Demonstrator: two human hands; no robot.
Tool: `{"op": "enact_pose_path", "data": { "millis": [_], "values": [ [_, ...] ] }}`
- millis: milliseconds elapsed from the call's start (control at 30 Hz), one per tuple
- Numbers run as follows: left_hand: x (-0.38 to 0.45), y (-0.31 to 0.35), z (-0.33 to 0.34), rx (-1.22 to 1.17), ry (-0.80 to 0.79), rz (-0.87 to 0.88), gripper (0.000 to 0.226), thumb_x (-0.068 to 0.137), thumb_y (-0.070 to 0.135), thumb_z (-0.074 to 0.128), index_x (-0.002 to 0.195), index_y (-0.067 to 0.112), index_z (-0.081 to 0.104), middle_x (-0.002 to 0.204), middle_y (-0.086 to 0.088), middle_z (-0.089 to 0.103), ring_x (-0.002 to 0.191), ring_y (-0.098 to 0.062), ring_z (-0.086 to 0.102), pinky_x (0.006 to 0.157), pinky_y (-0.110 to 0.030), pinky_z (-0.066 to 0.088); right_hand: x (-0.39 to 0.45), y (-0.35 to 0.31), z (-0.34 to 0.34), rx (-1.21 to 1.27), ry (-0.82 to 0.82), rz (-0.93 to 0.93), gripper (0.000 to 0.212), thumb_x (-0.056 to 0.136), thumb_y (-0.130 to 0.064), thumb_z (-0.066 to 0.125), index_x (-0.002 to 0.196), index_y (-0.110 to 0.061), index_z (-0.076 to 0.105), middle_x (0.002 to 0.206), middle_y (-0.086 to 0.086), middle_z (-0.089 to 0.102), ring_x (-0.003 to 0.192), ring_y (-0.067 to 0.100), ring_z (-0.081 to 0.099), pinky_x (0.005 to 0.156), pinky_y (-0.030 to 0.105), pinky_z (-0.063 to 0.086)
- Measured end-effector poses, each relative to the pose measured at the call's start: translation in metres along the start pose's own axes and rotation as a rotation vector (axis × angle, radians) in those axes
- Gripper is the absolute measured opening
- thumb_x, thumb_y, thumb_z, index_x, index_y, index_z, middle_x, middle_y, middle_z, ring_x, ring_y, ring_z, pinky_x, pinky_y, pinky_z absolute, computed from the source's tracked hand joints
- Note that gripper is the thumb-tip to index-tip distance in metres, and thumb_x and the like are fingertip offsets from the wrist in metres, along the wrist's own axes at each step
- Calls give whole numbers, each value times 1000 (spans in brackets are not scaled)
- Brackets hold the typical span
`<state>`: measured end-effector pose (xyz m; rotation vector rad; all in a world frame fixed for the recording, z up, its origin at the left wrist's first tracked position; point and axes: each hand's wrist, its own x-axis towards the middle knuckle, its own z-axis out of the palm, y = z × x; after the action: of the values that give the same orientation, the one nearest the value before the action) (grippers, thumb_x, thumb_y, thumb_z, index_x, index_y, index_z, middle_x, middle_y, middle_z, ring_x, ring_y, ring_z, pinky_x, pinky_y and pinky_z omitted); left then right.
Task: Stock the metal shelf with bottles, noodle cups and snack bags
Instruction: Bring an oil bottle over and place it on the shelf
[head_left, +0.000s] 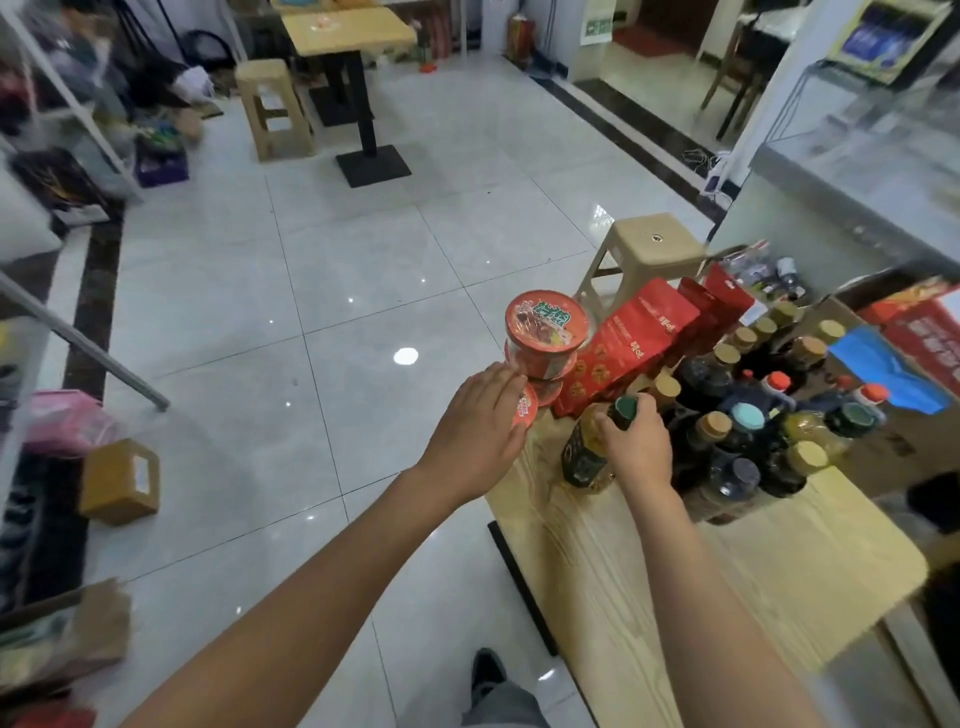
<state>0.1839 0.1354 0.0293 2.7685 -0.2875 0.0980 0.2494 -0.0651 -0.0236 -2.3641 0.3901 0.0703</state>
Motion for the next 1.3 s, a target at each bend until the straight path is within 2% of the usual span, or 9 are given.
{"op": "enact_pose_path", "data": {
  "millis": [100, 300, 500, 600, 733, 867, 1033, 1133, 1300],
  "values": [
    [3, 4, 4, -18, -23, -34, 57, 101, 30, 44, 152, 10, 26, 159, -8, 25, 148, -22, 18, 119, -29, 8, 0, 9, 4, 164, 31, 8, 26, 88, -34, 69, 103, -26, 49, 101, 2, 63, 94, 24, 60, 77, 38, 50],
    [-2, 11, 8, -56, -67, -57, 55, 100, 28, 46, 150, 11, 32, 156, -7, 30, 144, -23, 27, 117, -36, 25, -9, 12, -2, 316, 64, 90, 30, 83, -35, 75, 103, -24, 56, 96, -5, 64, 94, 19, 61, 75, 32, 47],
    [-10, 19, 4, -109, -118, -49, 55, 100, 31, 47, 150, 17, 30, 155, -2, 33, 140, -21, 33, 110, -34, 32, -28, -8, -36, 560, 156, 66, 38, 78, -38, 80, 107, -25, 59, 103, -8, 65, 105, 15, 62, 91, 38, 52],
    [-17, 25, -4, -254, -178, -68, 70, 93, 44, 60, 151, 24, 26, 155, 3, 32, 138, -18, 37, 108, -36, 39, -39, -34, -57, 669, 118, -52, 41, 74, -43, 81, 106, -31, 58, 108, -8, 69, 108, 15, 64, 92, 42, 55],
    [-22, 27, -11, -550, -190, -165, 100, 63, 72, 75, 143, 43, 22, 148, 12, 39, 130, -16, 48, 99, -47, 51, -58, -76, -81, 723, 70, -210, 38, 79, -40, 79, 110, -26, 61, 106, -7, 71, 100, 11, 68, 85, 34, 57],
    [-30, 15, -29, -717, -102, -189, 110, 50, 68, 85, 140, 47, 25, 140, 15, 47, 124, -10, 53, 94, -41, 55, -73, -125, -85, 834, -10, -282, 37, 82, -36, 76, 112, -19, 63, 96, -4, 73, 88, 12, 72, 79, 32, 58],
    [-51, -16, -65, -775, 117, -285, 93, 54, 50, 92, 124, 53, 30, 112, 31, 56, 101, 11, 58, 86, -23, 55, -89, -193, -61, 922, -186, -386, 36, 85, -28, 74, 115, -9, 64, 80, -6, 75, 74, 10, 71, 67, 23, 55],
    [-68, -40, -89, -742, 281, -370, 93, 55, 50, 91, 127, 48, 32, 110, 29, 55, 100, 5, 60, 79, -17, 55, -103, -238, -36, 929, -313, -450, 32, 86, -25, 74, 113, -9, 66, 81, -2, 75, 73, 13, 71, 67, 27, 54],
    [-112, -87, -128, -724, 558, -567, 91, 56, 47, 91, 126, 43, 34, 112, 25, 56, 100, 2, 59, 82, -23, 57, -145, -317, 15, 897, -567, -624, 28, 85, -23, 75, 108, -10, 67, 92, 5, 75, 82, 18, 71, 74, 31, 57]
  ]
}}
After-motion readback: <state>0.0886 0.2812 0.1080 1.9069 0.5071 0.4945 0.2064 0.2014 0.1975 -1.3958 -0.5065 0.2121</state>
